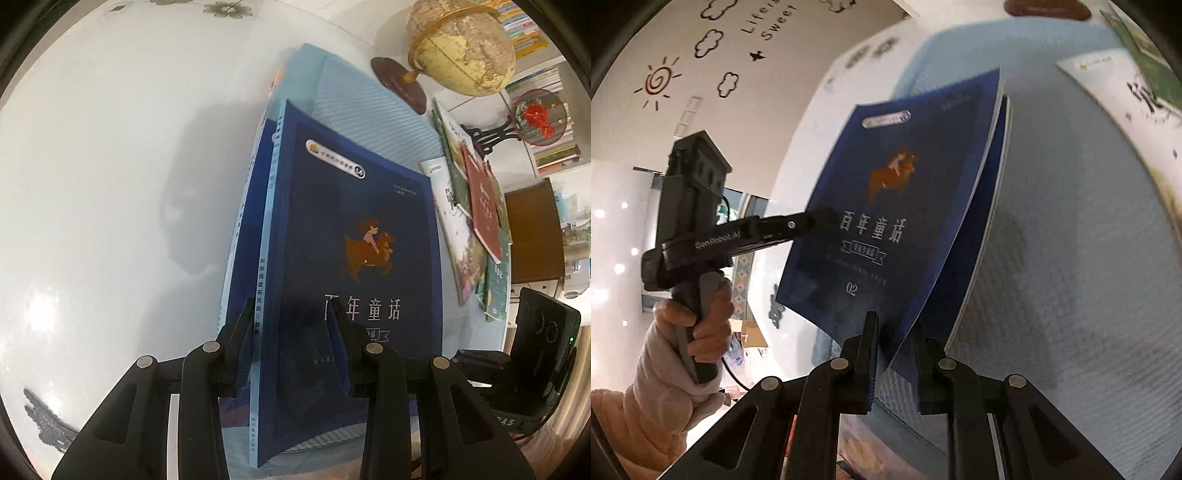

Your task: Organize books

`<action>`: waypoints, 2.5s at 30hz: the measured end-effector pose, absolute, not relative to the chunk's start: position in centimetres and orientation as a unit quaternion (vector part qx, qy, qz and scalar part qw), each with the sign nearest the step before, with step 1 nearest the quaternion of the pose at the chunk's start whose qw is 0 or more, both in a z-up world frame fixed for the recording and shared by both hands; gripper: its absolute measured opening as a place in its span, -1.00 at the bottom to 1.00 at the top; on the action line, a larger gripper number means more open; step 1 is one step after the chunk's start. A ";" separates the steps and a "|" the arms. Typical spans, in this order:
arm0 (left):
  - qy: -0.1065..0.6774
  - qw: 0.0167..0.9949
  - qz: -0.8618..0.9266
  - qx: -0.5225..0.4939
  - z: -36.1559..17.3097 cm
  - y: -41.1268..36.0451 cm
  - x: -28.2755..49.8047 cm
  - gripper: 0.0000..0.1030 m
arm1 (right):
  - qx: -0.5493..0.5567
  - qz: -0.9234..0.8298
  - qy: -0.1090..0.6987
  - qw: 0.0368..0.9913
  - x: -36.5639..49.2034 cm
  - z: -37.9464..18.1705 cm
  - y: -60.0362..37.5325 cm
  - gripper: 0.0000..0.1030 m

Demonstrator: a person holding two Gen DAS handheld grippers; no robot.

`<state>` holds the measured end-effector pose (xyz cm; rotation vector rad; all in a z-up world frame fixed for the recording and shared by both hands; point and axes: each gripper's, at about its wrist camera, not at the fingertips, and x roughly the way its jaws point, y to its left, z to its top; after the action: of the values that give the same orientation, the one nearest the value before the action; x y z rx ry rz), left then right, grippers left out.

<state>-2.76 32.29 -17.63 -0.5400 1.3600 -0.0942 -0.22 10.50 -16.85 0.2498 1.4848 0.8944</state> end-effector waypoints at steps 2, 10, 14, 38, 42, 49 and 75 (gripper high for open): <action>0.626 0.740 -0.039 -0.244 -17.9 32.2 -2.7 -0.37 | 0.106 0.383 0.661 0.637 -0.2 -17.5 10.8 -0.73; 0.635 0.735 -0.029 -0.237 -18.1 32.4 -2.6 -0.35 | 0.113 0.367 0.677 0.628 0.0 -19.0 12.0 -0.72; 0.640 0.734 -0.023 -0.228 -18.1 32.2 -2.5 -0.33 | 0.112 0.367 0.679 0.626 0.4 -19.3 12.0 -0.71; 0.625 0.767 0.069 -0.125 -12.7 28.9 1.0 0.44 | 0.162 0.332 0.649 0.665 3.0 -15.1 4.5 0.45; 0.604 0.790 0.031 -0.103 -10.9 24.0 5.0 0.44 | 0.184 0.266 0.610 0.724 6.4 -12.6 -2.5 0.45; 0.579 0.809 -0.059 -0.080 -12.0 10.1 13.1 0.44 | 0.191 0.131 0.557 0.797 12.8 -10.7 -14.8 0.45; 0.646 0.738 -0.175 -0.084 -17.6 -3.3 6.9 0.31 | 0.221 0.173 0.612 0.739 7.4 -15.4 -22.2 0.34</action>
<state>6.89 -3.25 -17.56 -0.1837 1.4190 -0.3851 7.43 -22.24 -15.39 0.4858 1.3432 0.3785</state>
